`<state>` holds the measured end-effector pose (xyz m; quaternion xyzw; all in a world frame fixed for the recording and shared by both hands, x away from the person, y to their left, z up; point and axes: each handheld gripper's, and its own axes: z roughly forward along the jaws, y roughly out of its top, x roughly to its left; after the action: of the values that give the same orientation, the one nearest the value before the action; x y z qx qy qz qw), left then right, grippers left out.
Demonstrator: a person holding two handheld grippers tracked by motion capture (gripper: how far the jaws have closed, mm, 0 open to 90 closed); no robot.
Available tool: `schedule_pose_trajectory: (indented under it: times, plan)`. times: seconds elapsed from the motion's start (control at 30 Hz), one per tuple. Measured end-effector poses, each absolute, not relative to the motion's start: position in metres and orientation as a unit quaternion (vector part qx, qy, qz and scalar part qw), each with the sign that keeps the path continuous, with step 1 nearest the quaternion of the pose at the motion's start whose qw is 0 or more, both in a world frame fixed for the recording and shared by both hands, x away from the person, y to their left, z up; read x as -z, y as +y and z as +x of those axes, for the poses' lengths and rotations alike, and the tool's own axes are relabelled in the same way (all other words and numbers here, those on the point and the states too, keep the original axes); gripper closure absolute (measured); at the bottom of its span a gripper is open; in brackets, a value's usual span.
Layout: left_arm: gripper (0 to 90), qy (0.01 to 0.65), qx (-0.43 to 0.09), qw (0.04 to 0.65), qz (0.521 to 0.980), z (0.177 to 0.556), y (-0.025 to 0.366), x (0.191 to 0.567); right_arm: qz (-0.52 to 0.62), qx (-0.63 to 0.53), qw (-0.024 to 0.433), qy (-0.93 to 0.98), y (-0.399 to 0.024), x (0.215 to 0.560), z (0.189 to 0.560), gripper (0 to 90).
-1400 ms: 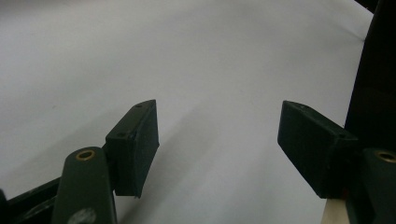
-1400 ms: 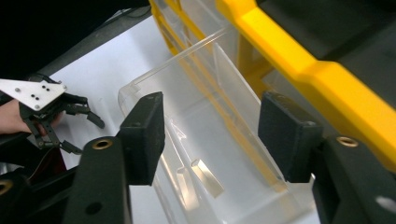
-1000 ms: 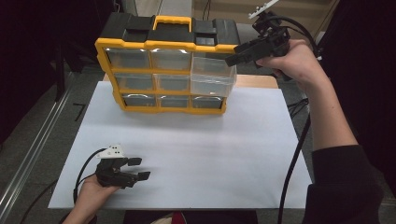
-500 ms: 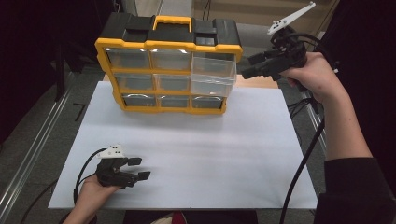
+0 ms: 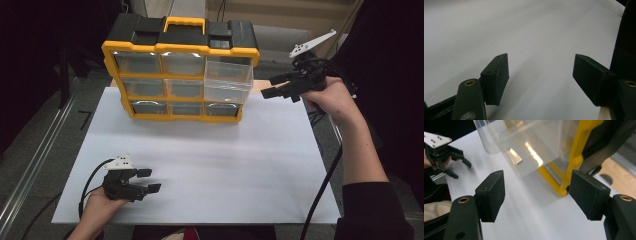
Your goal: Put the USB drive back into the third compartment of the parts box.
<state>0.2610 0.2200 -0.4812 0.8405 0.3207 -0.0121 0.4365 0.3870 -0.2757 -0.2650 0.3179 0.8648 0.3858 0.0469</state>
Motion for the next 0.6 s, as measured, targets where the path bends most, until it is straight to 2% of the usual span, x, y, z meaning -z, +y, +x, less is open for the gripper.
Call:
schedule_pose_trajectory:
  times: [0.6]
  plan:
    - [30.5, 0.318, 0.013, 0.438, 0.841, 0.261, 0.221, 0.480, 0.325, -0.365, 0.027, 0.872, -0.256, 0.316, 0.375, 26.7]
